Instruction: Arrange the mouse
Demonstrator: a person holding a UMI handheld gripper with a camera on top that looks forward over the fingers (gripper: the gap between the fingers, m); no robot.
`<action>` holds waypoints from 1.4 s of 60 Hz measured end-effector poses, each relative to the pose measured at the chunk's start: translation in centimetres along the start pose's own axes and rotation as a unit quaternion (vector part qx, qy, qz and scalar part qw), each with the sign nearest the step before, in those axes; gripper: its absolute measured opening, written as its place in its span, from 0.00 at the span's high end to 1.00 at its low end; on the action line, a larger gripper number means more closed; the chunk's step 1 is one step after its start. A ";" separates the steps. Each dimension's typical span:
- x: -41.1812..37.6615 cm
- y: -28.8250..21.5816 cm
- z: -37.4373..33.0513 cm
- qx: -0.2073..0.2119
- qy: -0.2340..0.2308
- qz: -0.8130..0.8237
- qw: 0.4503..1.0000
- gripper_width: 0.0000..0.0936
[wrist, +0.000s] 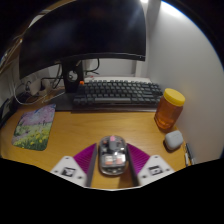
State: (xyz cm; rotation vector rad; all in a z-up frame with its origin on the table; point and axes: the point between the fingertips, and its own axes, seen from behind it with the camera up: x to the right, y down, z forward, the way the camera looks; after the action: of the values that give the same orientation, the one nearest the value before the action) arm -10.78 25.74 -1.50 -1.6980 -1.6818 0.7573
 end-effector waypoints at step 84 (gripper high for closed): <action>-33.9 -4.7 1.7 -0.045 -0.020 -0.021 0.999 0.10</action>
State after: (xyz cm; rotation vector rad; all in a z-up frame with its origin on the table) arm -15.87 -8.08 0.11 -1.7127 -1.7982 0.7095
